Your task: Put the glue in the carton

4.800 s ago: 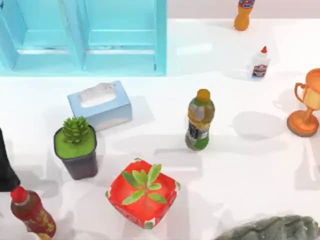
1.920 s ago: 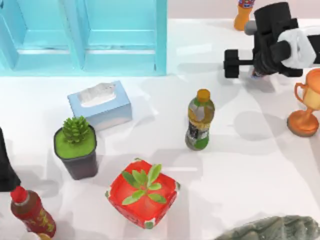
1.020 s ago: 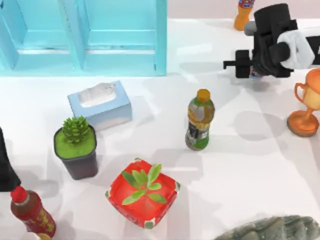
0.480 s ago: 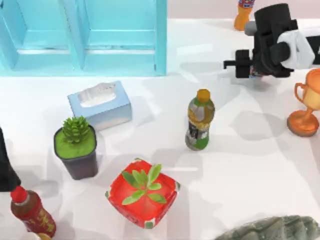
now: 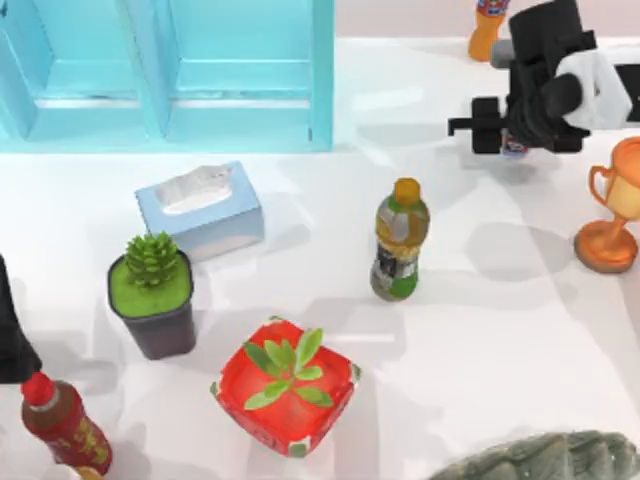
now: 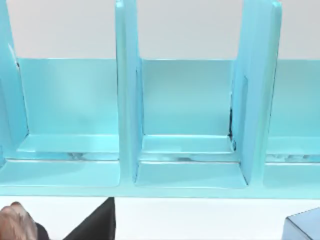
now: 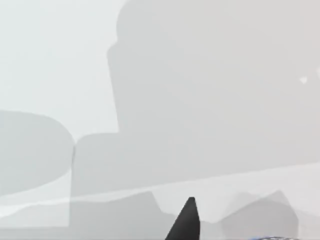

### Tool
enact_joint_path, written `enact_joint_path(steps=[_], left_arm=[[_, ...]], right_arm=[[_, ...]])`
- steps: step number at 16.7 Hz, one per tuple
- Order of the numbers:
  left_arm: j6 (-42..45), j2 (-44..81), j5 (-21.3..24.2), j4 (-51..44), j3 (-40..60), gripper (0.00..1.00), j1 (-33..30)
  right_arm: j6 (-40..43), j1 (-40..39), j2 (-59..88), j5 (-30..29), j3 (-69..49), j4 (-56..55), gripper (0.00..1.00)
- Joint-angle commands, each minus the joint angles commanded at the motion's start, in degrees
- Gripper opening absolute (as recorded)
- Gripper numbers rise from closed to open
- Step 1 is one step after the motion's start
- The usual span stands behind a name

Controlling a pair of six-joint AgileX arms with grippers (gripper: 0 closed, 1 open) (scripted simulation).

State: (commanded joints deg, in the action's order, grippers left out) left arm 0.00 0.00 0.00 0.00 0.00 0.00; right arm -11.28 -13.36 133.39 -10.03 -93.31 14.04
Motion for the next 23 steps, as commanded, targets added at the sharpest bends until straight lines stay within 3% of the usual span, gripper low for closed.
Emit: enact_joint_path(steps=[15, 23], left_arm=[[0.0, 0.0, 0.0, 0.0, 0.0, 1.0, 0.0], [0.0, 0.0, 0.0, 0.0, 0.0, 1.0, 0.0]], right_arm=[[0.09, 0.04, -7.01, 0.12, -9.19, 14.76, 0.0], [2.01, 2.77, -8.08, 1.78, -5.8, 16.06, 0.0]])
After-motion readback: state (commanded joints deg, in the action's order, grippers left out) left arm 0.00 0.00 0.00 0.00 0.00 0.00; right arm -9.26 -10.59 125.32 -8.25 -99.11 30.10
